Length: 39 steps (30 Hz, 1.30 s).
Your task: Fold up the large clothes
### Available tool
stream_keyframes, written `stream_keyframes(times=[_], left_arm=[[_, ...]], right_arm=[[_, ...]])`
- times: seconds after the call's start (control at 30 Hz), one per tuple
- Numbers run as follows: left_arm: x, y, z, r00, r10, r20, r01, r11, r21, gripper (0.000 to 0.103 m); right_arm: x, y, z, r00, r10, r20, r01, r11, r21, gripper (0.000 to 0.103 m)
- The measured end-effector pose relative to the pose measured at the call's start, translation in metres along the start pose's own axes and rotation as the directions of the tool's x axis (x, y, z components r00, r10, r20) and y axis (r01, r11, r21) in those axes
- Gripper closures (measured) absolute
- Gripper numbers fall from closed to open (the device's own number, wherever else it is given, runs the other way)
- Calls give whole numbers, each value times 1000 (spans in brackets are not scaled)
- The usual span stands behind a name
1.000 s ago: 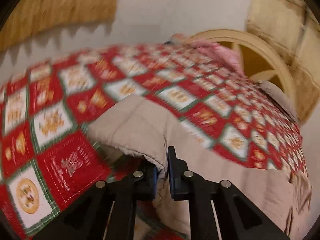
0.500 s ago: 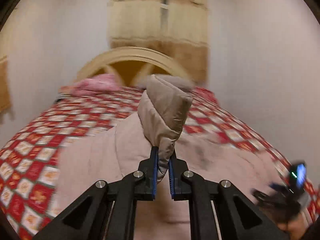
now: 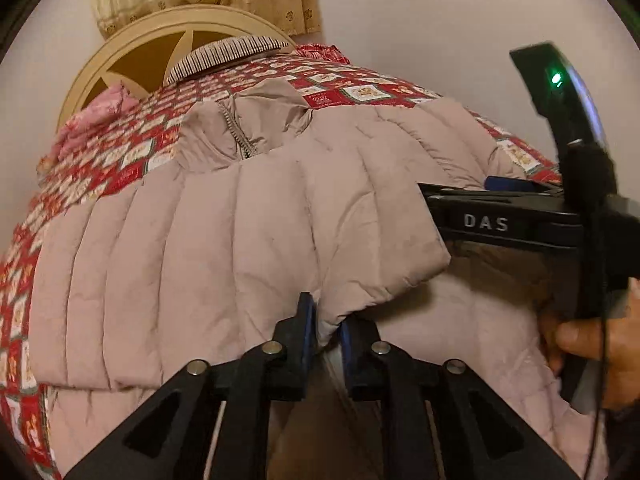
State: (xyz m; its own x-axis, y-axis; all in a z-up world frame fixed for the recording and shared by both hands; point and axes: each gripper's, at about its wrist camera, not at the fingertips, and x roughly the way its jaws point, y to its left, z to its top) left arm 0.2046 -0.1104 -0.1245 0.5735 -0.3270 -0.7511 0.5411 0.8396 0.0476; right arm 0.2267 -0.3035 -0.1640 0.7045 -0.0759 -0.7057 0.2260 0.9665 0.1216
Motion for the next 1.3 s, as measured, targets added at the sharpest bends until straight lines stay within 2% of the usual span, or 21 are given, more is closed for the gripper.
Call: stream_keyframes(times=[0.07, 0.13, 0.17, 0.3, 0.4, 0.47, 0.57, 0.6, 0.63, 0.67, 0.7, 0.77, 0.8, 0.83, 0.87, 0.93, 1.03, 1.13, 1.2, 1.3], left_arm=[[-9, -3, -8, 999, -43, -8, 43, 999, -30, 54], [-25, -4, -17, 996, -86, 14, 87, 995, -39, 40], [-35, -2, -23, 995, -90, 38, 92, 995, -45, 38], [-63, 27, -39, 992, -62, 106, 77, 987, -139, 38], [-77, 66, -47, 989, 34, 141, 2, 968, -253, 38], [-82, 94, -51, 981, 123, 149, -69, 942, -330, 37], [-76, 128, -57, 967, 232, 106, -166, 886, -432, 36], [-73, 136, -59, 965, 245, 91, -177, 870, -461, 36], [-68, 143, -62, 966, 248, 79, -179, 853, -491, 36], [-63, 148, -66, 967, 246, 71, -175, 838, -517, 36], [-61, 149, -72, 967, 245, 69, -172, 828, -533, 36], [-57, 152, -84, 969, 239, 59, -167, 813, -558, 36], [-56, 153, -88, 971, 233, 60, -158, 808, -568, 36], [-55, 155, -92, 972, 223, 68, -144, 802, -580, 36], [-57, 156, -95, 974, 212, 81, -124, 796, -593, 36], [-59, 157, -98, 975, 198, 99, -97, 787, -609, 36], [-67, 159, -102, 977, 188, 104, -86, 784, -615, 36], [-71, 160, -99, 976, 199, 83, -109, 787, -607, 36], [-73, 162, -93, 977, 204, 67, -123, 786, -606, 36], [-81, 165, -74, 976, 199, 86, -109, 791, -602, 36]], right_arm=[[0, 0, 0, 1000, 1, 0, -1, 1000, 1, 8], [0, 0, 0, 1000, 0, 0, 0, 1000, 1, 8], [0, 0, 0, 1000, 0, 0, 0, 1000, 0, 8], [-2, -2, 0, 1000, 3, 10, -3, 1000, 8, 8], [-19, -8, -2, 996, -17, 85, 13, 999, 53, 8], [-42, -11, -4, 988, -22, 156, 8, 996, 88, 8], [-64, -4, -8, 979, 60, 196, -80, 992, 96, 8], [-68, 2, -9, 977, 106, 186, -125, 988, 95, 8], [-64, 13, -10, 978, 157, 138, -169, 982, 83, 8], [-59, 21, -9, 981, 169, 96, -176, 982, 73, 8], [-47, 33, -9, 985, 171, 18, -172, 983, 63, 9], [-32, 45, -10, 981, 184, -64, -180, 981, 66, 27], [-23, 53, -12, 975, 196, -103, -190, 979, 67, 39], [-20, 57, -13, 974, 197, -113, -191, 980, 58, 49], [-18, 63, -14, 976, 186, -115, -184, 982, 30, 53], [-19, 69, -15, 979, 173, -110, -175, 984, -10, 76], [-25, 67, -18, 991, 95, -92, -100, 994, -44, 85], [-26, 54, -25, 996, -6, -92, -2, 997, -81, 85], [-19, 47, -29, 993, -1, -116, -9, 997, -82, 83], [-19, 45, -33, 995, 12, -94, -20, 996, -86, 80]])
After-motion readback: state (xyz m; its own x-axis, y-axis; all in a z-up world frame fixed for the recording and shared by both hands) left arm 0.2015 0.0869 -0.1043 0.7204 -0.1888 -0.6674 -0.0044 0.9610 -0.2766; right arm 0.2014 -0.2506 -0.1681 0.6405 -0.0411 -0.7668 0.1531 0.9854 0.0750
